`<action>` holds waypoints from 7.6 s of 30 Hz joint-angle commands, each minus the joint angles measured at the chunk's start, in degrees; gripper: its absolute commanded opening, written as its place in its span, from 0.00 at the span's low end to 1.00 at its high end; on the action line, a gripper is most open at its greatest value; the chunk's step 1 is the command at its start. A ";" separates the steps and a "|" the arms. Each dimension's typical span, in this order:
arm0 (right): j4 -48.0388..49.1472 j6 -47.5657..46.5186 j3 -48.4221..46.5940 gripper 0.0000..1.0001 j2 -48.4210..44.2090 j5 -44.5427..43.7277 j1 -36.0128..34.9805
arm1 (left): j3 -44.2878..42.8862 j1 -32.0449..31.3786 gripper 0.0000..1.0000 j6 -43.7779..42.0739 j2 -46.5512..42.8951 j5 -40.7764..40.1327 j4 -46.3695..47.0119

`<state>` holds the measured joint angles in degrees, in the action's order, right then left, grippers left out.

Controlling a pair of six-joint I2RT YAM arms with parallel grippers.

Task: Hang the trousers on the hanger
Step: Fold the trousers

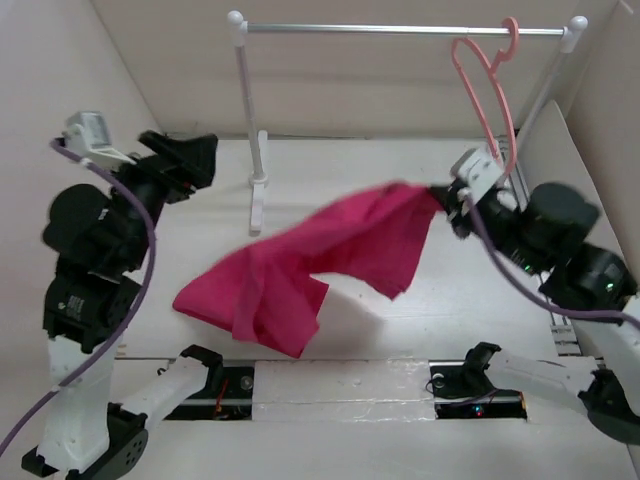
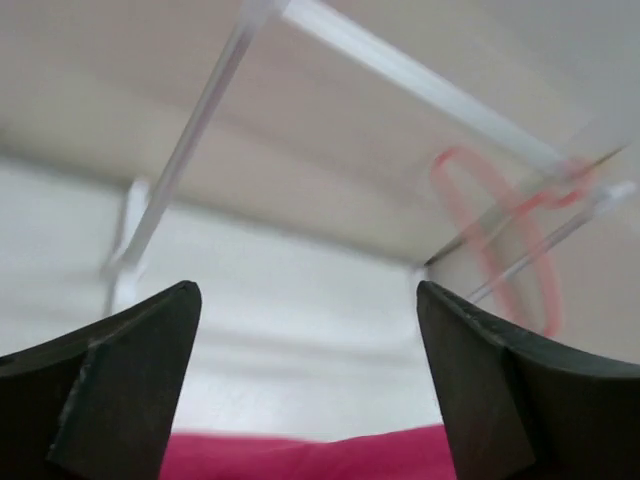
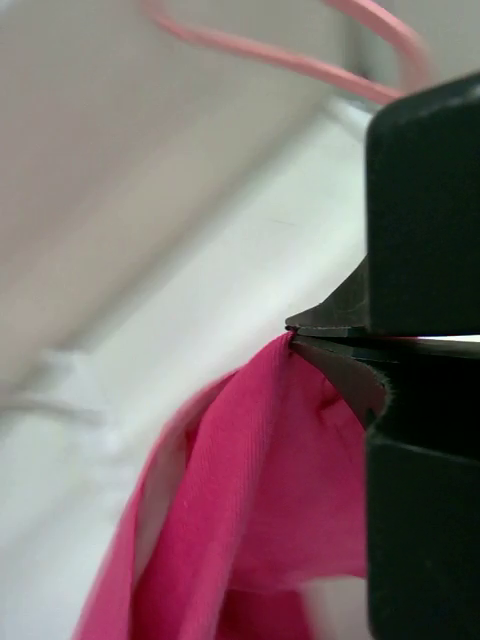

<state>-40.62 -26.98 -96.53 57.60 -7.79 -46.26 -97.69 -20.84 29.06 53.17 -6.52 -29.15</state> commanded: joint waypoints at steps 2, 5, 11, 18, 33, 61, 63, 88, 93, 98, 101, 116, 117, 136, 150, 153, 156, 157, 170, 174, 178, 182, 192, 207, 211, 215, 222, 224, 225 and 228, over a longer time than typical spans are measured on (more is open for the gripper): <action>-12.44 16.91 26.06 0.00 -11.87 -13.72 4.85 | 19.61 0.27 0.88 -3.13 1.41 -4.11 -7.67; -11.42 21.00 34.45 0.00 -21.29 -16.99 10.56 | 32.09 0.27 0.87 -1.30 1.24 -2.45 -7.77; -10.61 22.23 35.72 0.00 -24.56 -24.35 16.72 | 48.19 0.27 0.78 3.80 2.37 5.46 -5.84; -5.18 18.20 38.34 0.00 -20.70 -17.27 17.78 | 53.21 -0.87 0.83 11.19 4.93 4.68 -4.87; 2.21 12.13 32.02 0.00 -12.08 -9.70 18.84 | 70.26 -2.10 0.66 37.65 -4.21 0.19 -4.87; 0.63 8.70 27.54 0.00 -9.70 -1.70 19.89 | 68.76 0.27 0.84 46.25 -13.95 -0.16 -10.85; -0.24 8.18 27.01 0.00 -9.09 -2.31 20.59 | 71.92 0.27 0.82 48.01 -14.06 0.37 -8.39; 4.33 4.75 26.58 0.00 -5.31 18.50 36.94 | 57.20 0.80 0.00 35.55 -4.20 -5.51 -6.71; -4.26 1.07 8.90 0.00 -5.40 21.07 34.32 | 28.90 0.80 0.00 25.65 -4.40 -19.78 -16.35; -6.57 1.41 -4.61 0.00 -2.77 18.69 32.55 | 5.44 0.80 0.00 17.02 1.40 -29.41 -16.82; -6.93 1.58 -10.26 0.00 -1.09 17.64 32.02 | -6.64 0.80 0.00 10.76 8.25 -31.97 -15.94; -11.58 9.84 40.55 0.00 -17.88 6.56 31.49 | 13.92 8.62 0.63 1.62 30.68 -17.04 -7.78; -11.76 9.84 39.85 0.00 -17.36 7.34 31.49 | 15.67 7.75 0.68 1.70 30.25 -15.46 -7.16; -1.59 10.88 48.97 0.36 -2.67 24.83 31.49 | 29.66 -36.61 0.78 11.54 30.05 -3.07 2.94; -14.11 16.10 44.96 0.67 -4.36 29.72 8.98 | 40.82 -45.52 0.97 23.67 36.83 -1.48 16.30; -13.01 14.41 39.41 0.77 -5.65 24.34 14.85 | 39.78 -44.73 0.86 23.15 39.37 -2.16 19.04; -9.50 13.36 38.17 0.76 -6.01 21.52 21.19 | 36.09 -44.73 0.07 23.76 43.86 -7.08 12.20; -8.00 13.01 38.87 0.76 -5.58 20.81 24.95 | 35.99 -44.20 0.00 23.94 44.56 -8.23 10.44; 23.56 20.73 53.11 0.84 10.05 24.85 38.26 | 54.88 -45.77 0.00 27.80 28.40 -5.52 6.90; 35.40 26.80 59.61 0.85 15.15 27.73 35.54 | 54.54 -46.84 0.00 29.21 28.92 -4.82 7.70; 40.09 31.54 64.00 0.80 17.71 30.65 33.70 | 53.92 -46.84 0.00 29.30 28.84 -5.16 7.79; 41.41 34.36 69.54 0.73 13.87 28.54 32.37 | 53.31 -46.84 0.00 28.77 28.57 -5.87 6.65; 42.13 30.85 68.17 0.00 8.51 29.78 39.92 | 45.23 -46.84 0.00 25.62 26.03 -7.80 2.88; 26.74 23.82 40.20 0.84 10.32 10.16 55.49 | 16.47 -47.36 0.92 16.28 33.59 -18.24 -11.28; 26.64 22.67 44.49 0.83 8.52 16.22 55.49 | 25.42 -41.58 0.93 22.17 25.43 -22.91 -13.13; 29.80 23.11 52.74 0.50 1.14 25.25 50.94 | 39.02 -26.13 0.91 23.33 12.53 -21.87 -10.68; 27.36 20.48 59.97 0.00 -3.55 29.07 31.55 | 52.50 19.74 0.84 16.39 -2.89 -4.13 3.29; 27.17 19.96 60.76 0.00 -3.99 28.45 26.68 | 51.21 24.24 0.84 17.26 1.21 -5.43 3.39; 27.09 19.86 60.85 0.00 -3.73 27.84 22.48 | 50.93 25.57 0.84 16.74 2.80 -4.47 6.35; 27.35 19.16 59.89 0.08 -2.24 26.16 16.92 | 50.14 32.93 0.82 16.99 9.48 2.37 11.10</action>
<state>-14.26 -6.09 -35.86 55.11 18.98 -25.74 -46.85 7.40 47.24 57.08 -11.86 -25.19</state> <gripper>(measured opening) 0.060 0.829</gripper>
